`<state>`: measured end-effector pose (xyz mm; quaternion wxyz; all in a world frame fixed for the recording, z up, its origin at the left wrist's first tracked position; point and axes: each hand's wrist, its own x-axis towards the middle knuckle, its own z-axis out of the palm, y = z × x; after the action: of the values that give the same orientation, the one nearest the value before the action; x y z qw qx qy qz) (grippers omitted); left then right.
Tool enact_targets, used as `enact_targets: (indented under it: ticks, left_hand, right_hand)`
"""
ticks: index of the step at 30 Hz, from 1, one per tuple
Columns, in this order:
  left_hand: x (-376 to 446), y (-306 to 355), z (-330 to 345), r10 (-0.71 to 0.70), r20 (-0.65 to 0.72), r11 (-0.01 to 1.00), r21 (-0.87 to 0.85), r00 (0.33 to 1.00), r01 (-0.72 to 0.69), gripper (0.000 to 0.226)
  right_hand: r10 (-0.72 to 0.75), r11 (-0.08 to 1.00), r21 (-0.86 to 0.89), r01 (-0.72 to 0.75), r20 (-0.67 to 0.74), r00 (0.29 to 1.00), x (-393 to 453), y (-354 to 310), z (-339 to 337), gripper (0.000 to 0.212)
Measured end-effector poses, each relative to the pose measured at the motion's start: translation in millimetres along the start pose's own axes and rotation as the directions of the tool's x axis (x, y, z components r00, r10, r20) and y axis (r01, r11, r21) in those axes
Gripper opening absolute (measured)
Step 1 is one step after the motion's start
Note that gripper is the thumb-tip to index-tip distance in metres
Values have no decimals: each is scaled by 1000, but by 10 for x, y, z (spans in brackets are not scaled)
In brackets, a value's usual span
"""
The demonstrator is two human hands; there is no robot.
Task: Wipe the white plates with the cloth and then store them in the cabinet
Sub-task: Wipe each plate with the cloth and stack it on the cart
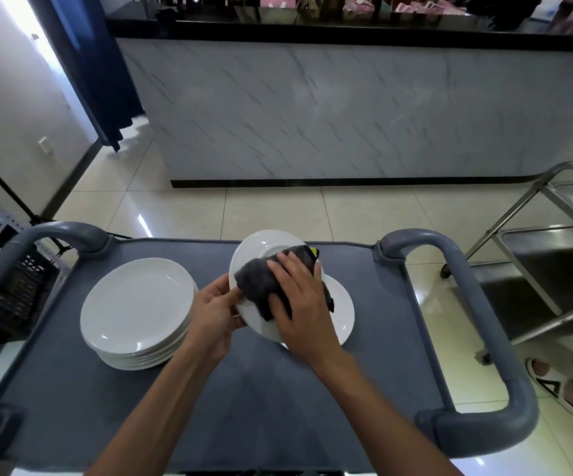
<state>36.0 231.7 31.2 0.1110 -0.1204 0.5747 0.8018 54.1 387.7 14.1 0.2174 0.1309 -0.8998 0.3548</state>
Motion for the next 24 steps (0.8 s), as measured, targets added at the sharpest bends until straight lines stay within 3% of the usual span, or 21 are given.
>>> enact_targets:
  ticks: [6, 14, 24]
  left_hand:
    - [-14, -28, -22, 15, 38, 999, 33, 999, -16, 23]
    - [-16, 10, -3, 52, 164, 989, 126, 985, -73, 23]
    - [-36, 80, -20, 88, 209, 974, 189, 974, -128, 24]
  right_hand:
    - [83, 996, -43, -81, 67, 994, -139, 93, -31, 52]
    - [180, 983, -33, -180, 11, 984, -89, 168, -52, 48]
    - [223, 975, 11, -223, -63, 973, 182, 27, -43, 48]
